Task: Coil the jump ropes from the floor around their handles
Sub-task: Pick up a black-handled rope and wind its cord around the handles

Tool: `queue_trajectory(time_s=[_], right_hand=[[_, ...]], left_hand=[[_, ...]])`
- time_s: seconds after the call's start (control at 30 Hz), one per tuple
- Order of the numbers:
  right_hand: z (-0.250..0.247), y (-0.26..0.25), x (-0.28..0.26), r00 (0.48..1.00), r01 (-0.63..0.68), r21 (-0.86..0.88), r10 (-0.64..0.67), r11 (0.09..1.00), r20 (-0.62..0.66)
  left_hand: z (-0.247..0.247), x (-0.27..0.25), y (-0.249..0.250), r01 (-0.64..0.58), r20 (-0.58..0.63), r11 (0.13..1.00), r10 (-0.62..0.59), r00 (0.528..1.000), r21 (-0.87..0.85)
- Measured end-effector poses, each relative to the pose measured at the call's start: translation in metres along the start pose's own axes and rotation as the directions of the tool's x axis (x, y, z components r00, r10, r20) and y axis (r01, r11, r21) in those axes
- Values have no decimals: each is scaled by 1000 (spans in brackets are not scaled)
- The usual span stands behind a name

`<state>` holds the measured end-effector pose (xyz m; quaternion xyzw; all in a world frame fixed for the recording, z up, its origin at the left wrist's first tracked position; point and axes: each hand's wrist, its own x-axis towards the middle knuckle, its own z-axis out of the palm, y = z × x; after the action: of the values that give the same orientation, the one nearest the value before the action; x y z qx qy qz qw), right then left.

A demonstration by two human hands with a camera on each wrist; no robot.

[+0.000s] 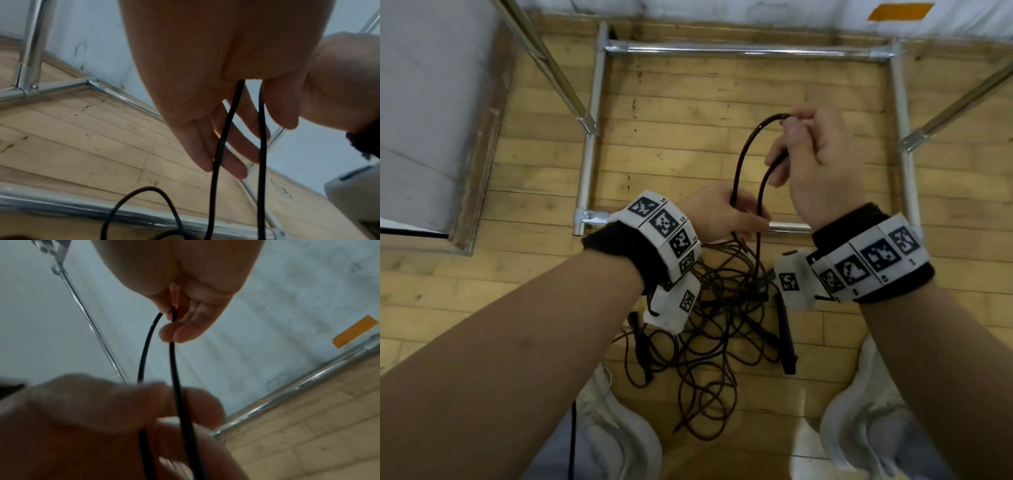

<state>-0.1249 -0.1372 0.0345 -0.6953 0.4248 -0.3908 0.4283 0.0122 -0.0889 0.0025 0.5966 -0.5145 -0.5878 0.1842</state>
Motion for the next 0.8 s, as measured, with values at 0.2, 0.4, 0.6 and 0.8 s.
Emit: queue_trajectory(time_s=[0.2, 0.4, 0.6, 0.8], right_hand=[[-11, -62, 26, 994, 41, 105, -30, 994, -105], [-25, -115, 32, 983, -119, 90, 104, 989, 151], [-16, -165, -9, 856, -76, -39, 86, 996, 510], [-17, -201, -24, 782, 0, -248, 154, 969, 603]], left_hand=[[-22, -26, 36, 21, -161, 999, -26, 987, -33], [-58, -85, 103, -106, -412, 990, 61, 909, -87], [-65, -149, 163, -186, -576, 960, 276, 769, 210], [-62, -191, 192, -323, -624, 945, 276, 731, 39]])
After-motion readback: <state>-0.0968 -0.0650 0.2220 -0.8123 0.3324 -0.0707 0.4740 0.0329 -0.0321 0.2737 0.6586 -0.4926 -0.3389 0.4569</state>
